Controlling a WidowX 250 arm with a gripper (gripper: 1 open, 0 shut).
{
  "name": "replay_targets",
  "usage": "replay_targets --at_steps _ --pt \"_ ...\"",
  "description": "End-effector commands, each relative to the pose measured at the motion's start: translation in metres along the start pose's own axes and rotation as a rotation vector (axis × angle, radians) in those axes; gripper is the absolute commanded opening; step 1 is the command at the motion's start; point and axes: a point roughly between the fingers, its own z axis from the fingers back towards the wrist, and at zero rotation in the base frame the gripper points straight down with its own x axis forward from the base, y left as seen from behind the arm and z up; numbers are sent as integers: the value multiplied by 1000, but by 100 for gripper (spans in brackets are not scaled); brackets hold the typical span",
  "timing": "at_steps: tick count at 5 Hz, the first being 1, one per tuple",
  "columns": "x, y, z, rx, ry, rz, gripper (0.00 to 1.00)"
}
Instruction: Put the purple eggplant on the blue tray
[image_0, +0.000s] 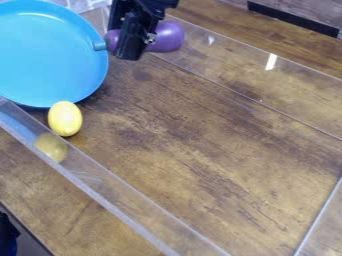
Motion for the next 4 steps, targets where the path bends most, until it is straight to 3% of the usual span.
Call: replay_targets --at_steps 1,4 --pt "-2 1 27 55 -79 16 0" --pt "-1 -10 34 73 -84 28 0"
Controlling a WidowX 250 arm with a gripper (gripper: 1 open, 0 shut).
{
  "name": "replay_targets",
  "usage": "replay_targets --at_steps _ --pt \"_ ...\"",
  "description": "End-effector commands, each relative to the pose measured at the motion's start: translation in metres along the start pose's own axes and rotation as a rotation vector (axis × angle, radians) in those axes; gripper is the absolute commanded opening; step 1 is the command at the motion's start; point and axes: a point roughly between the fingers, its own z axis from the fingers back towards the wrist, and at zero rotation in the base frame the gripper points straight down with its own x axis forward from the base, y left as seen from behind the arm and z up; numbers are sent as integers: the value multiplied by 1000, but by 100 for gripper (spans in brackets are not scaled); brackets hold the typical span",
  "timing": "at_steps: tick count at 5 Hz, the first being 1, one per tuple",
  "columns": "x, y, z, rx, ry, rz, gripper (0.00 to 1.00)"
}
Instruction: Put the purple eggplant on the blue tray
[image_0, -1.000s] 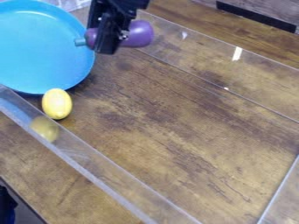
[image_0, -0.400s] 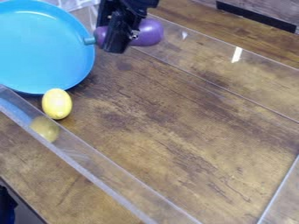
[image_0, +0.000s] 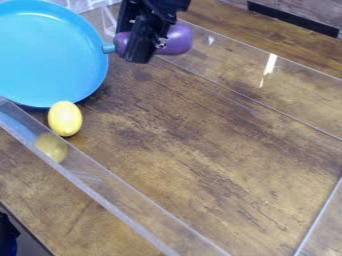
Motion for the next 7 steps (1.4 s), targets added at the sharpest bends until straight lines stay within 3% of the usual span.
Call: replay_targets --at_steps 1,4,6,7 --pt "-6 -1 25 53 -83 11 0" --pt "-11 -6 16 63 -82 20 0" --pt "-21 7 13 51 -69 72 0" --pt "-32 21 7 34 -56 131 0"
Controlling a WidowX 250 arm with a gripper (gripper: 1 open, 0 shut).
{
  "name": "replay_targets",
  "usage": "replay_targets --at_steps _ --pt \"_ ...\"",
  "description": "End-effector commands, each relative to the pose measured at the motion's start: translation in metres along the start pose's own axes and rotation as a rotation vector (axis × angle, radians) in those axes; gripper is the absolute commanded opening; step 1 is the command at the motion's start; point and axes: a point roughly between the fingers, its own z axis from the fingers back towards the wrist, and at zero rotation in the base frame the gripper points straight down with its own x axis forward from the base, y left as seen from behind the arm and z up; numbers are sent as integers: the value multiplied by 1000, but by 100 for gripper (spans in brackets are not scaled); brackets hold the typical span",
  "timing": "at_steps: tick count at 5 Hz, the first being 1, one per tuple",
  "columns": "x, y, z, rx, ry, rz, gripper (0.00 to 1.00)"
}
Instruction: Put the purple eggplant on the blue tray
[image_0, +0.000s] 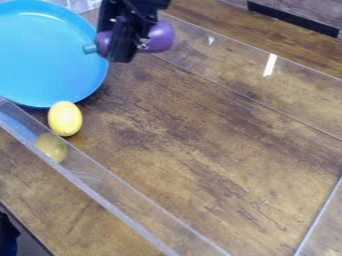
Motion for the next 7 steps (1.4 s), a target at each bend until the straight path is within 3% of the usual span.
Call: replay_targets --at_steps 1,7 --pt "-18 18 12 21 -57 59 0" --pt "-6 1 5 1 -52 82 0"
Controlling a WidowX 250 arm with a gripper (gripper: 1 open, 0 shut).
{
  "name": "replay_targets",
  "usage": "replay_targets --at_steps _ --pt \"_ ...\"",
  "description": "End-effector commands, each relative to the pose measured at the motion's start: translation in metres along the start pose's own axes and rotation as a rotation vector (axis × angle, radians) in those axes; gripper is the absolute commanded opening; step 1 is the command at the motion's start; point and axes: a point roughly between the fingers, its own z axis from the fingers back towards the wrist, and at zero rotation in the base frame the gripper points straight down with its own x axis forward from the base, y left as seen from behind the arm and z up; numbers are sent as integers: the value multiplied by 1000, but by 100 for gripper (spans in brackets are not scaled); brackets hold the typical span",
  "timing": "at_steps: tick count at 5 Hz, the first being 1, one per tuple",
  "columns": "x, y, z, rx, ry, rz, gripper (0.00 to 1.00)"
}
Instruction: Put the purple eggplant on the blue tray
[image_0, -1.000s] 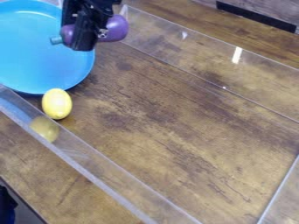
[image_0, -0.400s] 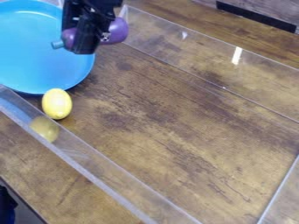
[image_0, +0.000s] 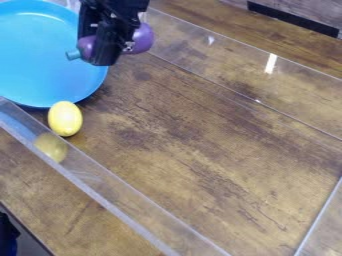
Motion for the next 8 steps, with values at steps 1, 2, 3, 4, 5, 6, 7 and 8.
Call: replay_targets --at_steps 1,2,3,4,5,6,7,8 --pt "-3 -2 17 23 -53 6 0" --pt "-3 -4 18 21 -52 8 0" --pt "-3 -6 19 18 -51 10 0" --pt "-3 -8 20 16 -49 11 0" --pt "-3 -8 21 15 -49 19 0" --pt "-2 -8 22 15 -48 25 0" --pt "-2 -8 23 15 -47 33 0" --pt "-1 -8 24 14 -47 40 0"
